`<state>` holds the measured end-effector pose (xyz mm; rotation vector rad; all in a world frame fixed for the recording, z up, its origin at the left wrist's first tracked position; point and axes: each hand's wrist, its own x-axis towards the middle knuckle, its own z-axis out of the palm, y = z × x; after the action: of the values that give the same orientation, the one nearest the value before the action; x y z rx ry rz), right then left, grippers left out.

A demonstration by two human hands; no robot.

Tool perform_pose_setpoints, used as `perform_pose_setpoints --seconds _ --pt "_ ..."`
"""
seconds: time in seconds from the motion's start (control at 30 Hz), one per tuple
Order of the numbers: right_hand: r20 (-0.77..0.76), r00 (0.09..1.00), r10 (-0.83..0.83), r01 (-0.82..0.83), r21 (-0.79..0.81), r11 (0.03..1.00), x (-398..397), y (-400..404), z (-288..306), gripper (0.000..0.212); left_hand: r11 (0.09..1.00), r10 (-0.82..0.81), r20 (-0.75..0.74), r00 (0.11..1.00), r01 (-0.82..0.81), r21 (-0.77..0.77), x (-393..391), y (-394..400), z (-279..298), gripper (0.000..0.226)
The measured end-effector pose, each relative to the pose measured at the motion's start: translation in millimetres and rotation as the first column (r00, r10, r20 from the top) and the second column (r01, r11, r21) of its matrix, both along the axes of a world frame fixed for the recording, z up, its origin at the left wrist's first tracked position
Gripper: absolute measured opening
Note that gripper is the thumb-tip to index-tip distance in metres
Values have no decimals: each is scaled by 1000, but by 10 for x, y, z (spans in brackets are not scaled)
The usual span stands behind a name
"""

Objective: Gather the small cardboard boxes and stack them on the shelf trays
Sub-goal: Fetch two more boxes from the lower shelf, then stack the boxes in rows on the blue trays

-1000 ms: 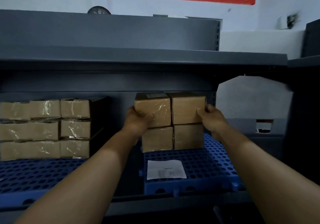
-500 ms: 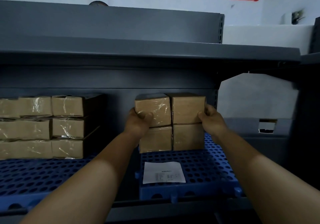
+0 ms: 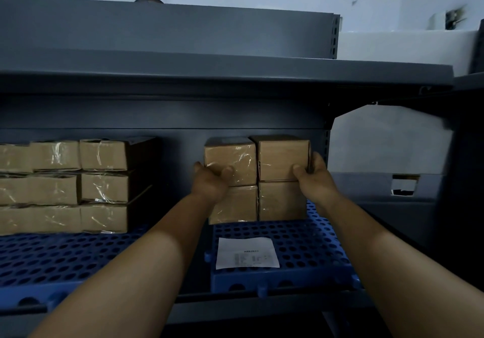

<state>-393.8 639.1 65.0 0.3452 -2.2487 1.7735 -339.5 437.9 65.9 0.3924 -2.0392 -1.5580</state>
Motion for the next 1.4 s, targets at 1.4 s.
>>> perform_pose_setpoints --seconds 1.4 --pt "424 259 -867 832 358 424 6729 970 -2822 59 -7 -798 586 139 971 -240 5069 2280 -2884 66"
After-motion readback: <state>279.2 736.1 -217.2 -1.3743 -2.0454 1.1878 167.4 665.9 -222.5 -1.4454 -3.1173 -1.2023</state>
